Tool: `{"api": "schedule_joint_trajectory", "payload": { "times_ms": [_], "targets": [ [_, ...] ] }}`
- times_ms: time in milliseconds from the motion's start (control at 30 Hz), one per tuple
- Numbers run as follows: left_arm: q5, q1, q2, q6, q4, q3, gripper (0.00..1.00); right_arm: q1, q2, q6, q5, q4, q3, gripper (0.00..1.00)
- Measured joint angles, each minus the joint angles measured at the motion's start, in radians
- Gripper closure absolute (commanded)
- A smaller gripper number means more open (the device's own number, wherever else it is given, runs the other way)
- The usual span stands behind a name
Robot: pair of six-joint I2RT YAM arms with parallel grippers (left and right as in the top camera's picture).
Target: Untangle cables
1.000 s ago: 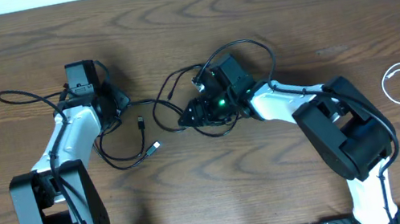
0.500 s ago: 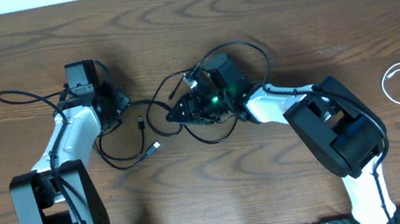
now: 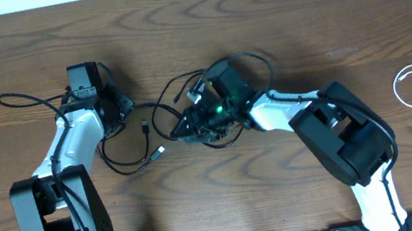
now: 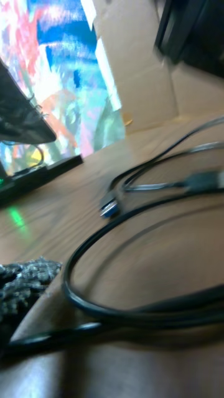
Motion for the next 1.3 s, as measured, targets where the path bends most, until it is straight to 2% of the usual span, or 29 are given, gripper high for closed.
{"api": "schedule_joint_trajectory", "payload": {
  "times_ms": [100,300,367,733,767,833,1033,1167,1233,1300],
  "targets": [
    [0.0,0.0,0.0,0.0,0.0,0.0,0.87,0.037,0.0,0.019,0.014,-0.076,0.0,0.42],
    [0.0,0.0,0.0,0.0,0.0,0.0,0.87,0.071,-0.003,0.056,0.087,-0.073,0.006,0.42],
    [0.0,0.0,0.0,0.0,0.0,0.0,0.87,0.071,-0.006,0.071,0.134,-0.064,0.014,0.38],
    [0.0,0.0,0.0,0.0,0.0,0.0,0.87,0.071,0.047,0.138,0.343,0.238,0.02,0.4],
    [0.0,0.0,0.0,0.0,0.0,0.0,0.88,0.071,0.052,0.136,0.344,0.256,0.02,0.4],
    [0.0,0.0,0.0,0.0,0.0,0.0,0.87,0.069,0.06,0.101,0.325,0.29,0.02,0.5],
    [0.0,0.0,0.0,0.0,0.002,0.0,0.86,0.034,0.077,-0.035,0.169,0.353,0.01,0.51],
    [0.0,0.0,0.0,0.0,0.002,0.0,0.86,-0.021,0.074,-0.101,0.064,0.355,0.01,0.55],
    [0.0,0.0,0.0,0.0,0.002,0.0,0.87,-0.045,0.065,-0.139,0.026,0.355,0.01,0.48],
    [0.0,0.0,0.0,0.0,0.002,0.0,0.86,-0.06,0.055,-0.179,0.004,0.357,0.01,0.33]
  ]
}}
